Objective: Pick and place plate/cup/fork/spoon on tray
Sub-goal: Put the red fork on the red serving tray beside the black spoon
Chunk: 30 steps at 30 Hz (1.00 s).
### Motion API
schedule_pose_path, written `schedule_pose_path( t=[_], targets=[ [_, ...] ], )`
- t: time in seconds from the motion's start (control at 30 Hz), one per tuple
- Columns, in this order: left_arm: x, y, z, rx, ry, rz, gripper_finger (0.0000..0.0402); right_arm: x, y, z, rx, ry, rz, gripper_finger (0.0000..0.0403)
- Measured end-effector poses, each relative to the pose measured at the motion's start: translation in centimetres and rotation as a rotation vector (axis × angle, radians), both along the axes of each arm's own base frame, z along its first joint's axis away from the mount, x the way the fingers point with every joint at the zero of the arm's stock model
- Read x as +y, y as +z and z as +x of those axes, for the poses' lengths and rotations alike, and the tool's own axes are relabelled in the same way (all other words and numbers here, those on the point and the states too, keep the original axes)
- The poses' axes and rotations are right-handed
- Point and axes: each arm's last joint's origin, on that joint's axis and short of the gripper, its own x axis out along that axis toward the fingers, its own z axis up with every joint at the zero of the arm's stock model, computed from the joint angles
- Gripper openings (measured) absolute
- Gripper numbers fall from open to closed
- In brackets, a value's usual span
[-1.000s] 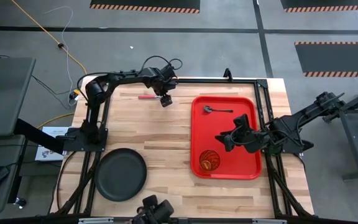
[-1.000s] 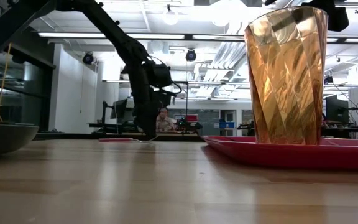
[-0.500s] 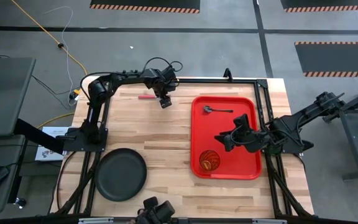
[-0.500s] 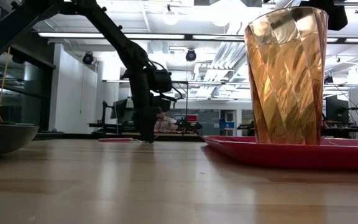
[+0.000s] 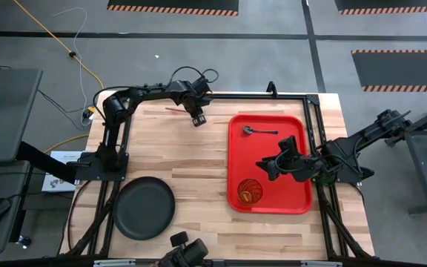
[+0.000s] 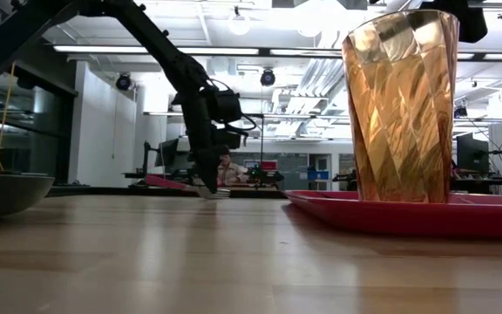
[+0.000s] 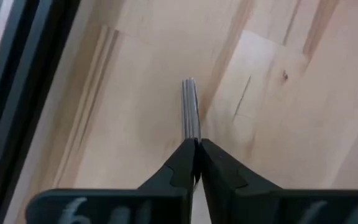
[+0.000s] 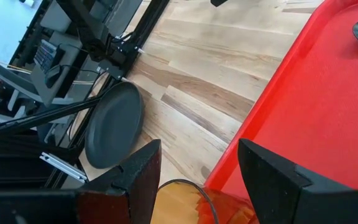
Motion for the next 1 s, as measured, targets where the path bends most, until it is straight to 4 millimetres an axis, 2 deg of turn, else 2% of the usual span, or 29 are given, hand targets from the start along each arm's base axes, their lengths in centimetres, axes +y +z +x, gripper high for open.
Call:
schedule_pose_path(
  t=[0.2, 0.5, 0.67, 0.77, 1.0],
  targets=[
    [0.2, 1.7, -0.2, -0.049, 0.009, 0.040, 0.0003, 0.0, 0.0, 0.0, 0.000, -0.001, -0.010, 0.0204],
    [-0.1, 1.7, -0.1, -0.040, 0.005, 0.034, 0.0001, 0.0, 0.0, 0.0, -0.003, -0.001, -0.008, 0.0204],
    [0.3, 3.5, 0.6, -0.102, 0.045, 0.012, 0.0001, 0.0, 0.0, 0.0, -0.002, 0.003, -0.024, 0.0204],
    [0.1, 5.5, 0.8, -0.220, 0.061, -0.038, 0.0001, 0.0, 0.0, 0.0, -0.002, 0.002, -0.024, 0.0204],
    [-2.1, 12.7, 1.3, -0.619, -0.001, -0.123, 0.0001, 0.0, 0.6, 0.3, -0.060, -0.006, -0.062, 0.0204]
  ],
)
